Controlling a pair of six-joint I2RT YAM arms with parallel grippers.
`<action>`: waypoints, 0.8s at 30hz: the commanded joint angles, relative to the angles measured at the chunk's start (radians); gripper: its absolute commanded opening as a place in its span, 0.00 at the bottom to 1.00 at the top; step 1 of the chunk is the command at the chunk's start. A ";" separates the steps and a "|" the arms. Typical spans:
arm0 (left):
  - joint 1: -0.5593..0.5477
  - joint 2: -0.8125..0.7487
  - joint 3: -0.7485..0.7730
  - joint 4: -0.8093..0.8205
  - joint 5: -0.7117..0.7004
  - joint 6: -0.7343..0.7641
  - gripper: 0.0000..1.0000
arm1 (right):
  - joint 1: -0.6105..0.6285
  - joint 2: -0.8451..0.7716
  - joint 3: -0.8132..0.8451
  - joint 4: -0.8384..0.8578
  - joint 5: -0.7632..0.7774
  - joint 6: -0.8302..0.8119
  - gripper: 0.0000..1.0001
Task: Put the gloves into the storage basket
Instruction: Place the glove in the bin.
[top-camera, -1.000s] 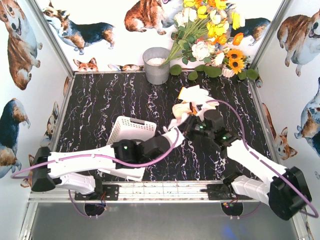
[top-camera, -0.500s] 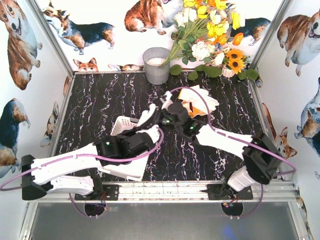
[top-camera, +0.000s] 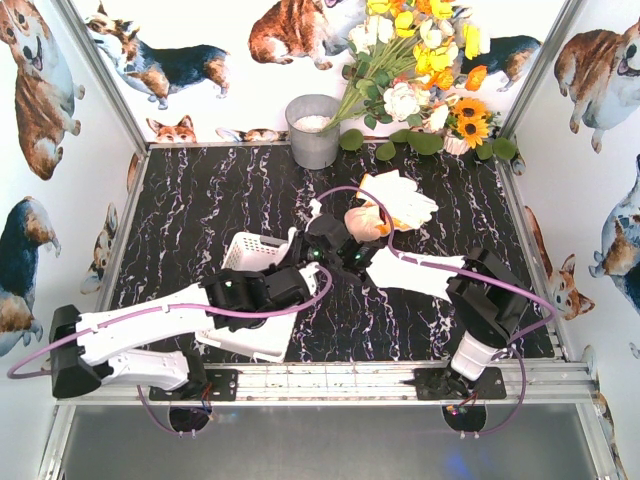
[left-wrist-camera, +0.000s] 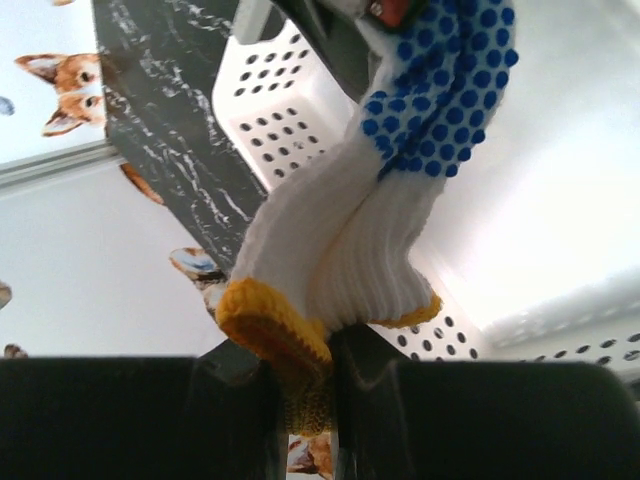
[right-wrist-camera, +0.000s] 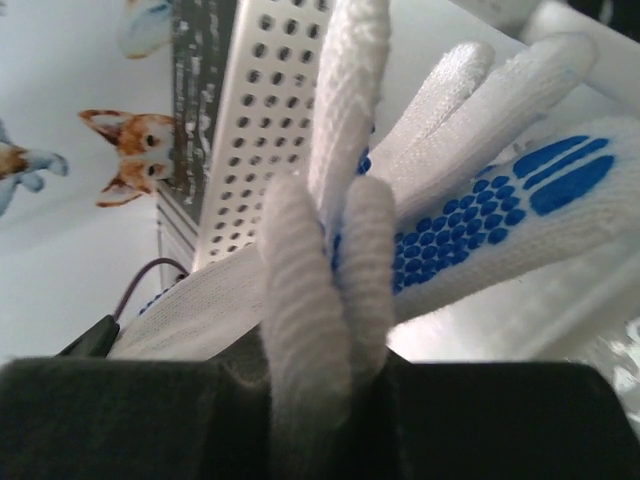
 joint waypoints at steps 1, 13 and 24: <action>0.013 0.018 0.012 0.015 0.070 0.011 0.00 | -0.023 0.009 0.030 -0.241 0.156 -0.058 0.00; -0.010 0.143 0.054 0.237 0.297 0.003 0.00 | -0.132 -0.091 -0.018 -0.487 0.249 -0.118 0.00; -0.010 0.151 0.010 0.210 0.024 0.092 0.00 | -0.180 -0.167 -0.066 -0.405 0.200 -0.114 0.00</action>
